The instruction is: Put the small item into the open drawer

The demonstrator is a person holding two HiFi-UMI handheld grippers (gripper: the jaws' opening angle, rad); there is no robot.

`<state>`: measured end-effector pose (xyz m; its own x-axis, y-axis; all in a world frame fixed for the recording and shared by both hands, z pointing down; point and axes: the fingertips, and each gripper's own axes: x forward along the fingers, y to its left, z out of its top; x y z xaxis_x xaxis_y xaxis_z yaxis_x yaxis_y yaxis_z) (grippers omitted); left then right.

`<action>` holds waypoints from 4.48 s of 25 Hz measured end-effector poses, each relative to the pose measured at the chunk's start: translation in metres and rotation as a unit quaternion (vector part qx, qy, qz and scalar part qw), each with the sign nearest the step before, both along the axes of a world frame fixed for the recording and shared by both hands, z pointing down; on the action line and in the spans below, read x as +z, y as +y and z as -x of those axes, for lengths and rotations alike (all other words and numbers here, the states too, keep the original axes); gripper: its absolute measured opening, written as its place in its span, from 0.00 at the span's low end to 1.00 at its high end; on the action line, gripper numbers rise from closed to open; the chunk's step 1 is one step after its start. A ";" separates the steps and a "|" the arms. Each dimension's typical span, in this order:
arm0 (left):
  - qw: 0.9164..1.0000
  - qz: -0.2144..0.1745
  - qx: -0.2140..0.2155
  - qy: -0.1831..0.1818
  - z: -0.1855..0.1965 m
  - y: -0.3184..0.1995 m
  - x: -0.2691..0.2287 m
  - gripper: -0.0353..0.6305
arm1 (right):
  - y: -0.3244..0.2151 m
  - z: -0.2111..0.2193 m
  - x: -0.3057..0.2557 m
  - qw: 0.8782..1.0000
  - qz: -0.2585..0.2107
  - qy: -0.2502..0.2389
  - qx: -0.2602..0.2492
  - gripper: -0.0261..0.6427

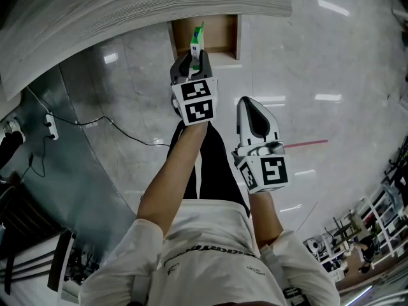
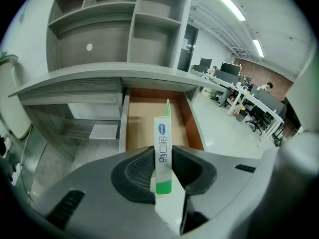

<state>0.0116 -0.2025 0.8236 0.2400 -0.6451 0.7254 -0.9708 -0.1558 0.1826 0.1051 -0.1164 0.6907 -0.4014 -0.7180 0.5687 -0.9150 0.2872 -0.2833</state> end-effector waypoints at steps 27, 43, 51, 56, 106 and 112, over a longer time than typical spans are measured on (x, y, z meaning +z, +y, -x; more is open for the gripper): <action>0.999 0.038 -0.019 0.005 0.000 -0.008 0.031 0.22 | 0.007 -0.012 0.004 1.000 0.006 -0.001 -0.004 0.09; 1.000 0.015 -0.011 0.010 0.003 0.004 -0.010 0.25 | 0.017 -0.011 -0.031 1.000 -0.020 0.002 0.002 0.09; 1.000 -0.008 0.001 0.010 0.005 0.024 -0.054 0.22 | 0.030 -0.013 -0.057 0.999 -0.036 0.005 0.010 0.09; 0.999 -0.030 0.007 0.014 0.009 0.031 -0.090 0.20 | 0.031 -0.004 -0.085 0.999 -0.052 0.003 0.012 0.09; 0.948 -0.290 0.127 0.043 0.036 0.113 -0.471 0.08 | 0.044 0.045 -0.368 0.974 -0.225 0.014 -0.016 0.09; 0.948 -0.289 0.126 0.038 0.040 0.112 -0.473 0.08 | 0.039 0.045 -0.372 0.972 -0.233 0.011 -0.016 0.09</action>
